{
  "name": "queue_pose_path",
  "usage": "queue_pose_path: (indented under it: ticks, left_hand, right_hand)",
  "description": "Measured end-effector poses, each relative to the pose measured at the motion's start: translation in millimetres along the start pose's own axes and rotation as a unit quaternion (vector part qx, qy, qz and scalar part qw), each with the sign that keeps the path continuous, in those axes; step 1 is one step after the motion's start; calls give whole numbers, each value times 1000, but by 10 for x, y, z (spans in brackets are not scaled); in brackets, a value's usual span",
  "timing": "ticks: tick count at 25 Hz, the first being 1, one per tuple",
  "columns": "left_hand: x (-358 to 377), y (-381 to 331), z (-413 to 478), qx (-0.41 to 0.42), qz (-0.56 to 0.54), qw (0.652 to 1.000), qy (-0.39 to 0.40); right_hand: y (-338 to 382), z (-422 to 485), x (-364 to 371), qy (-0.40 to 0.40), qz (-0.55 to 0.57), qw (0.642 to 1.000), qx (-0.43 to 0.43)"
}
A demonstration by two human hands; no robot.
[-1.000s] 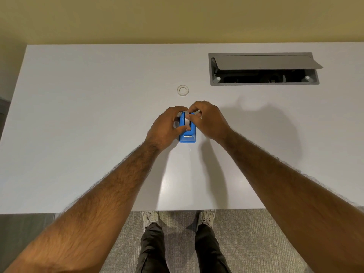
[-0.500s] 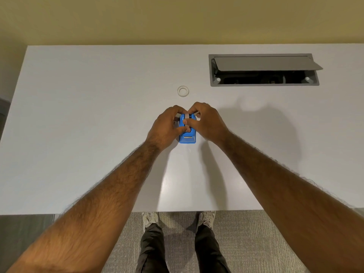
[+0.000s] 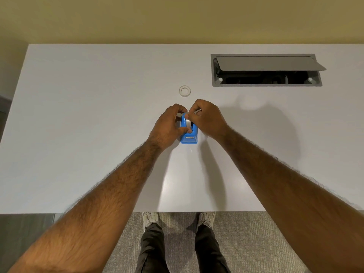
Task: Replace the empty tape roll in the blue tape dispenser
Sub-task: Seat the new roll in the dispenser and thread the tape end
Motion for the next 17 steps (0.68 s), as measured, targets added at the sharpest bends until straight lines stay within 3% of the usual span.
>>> queue_pose_path:
  ticks: [5, 17]
  left_hand:
    - [-10, 5, 2, -21, -49, 999, -8]
    - [3, 7, 38, 0, -4, 1000, 3]
  right_hand:
    - [13, -52, -27, -5, 0, 1000, 10]
    - [-9, 18, 37, -18, 10, 999, 30]
Point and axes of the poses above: each hand's wrist, its own z-axis towards the middle knuckle, its own x-axis out of the palm, y = z × x, the point moved 1 cm from there along z, towards the middle knuckle, and after that the axes turned 12 degrees about -z, right-handed, at the moved point
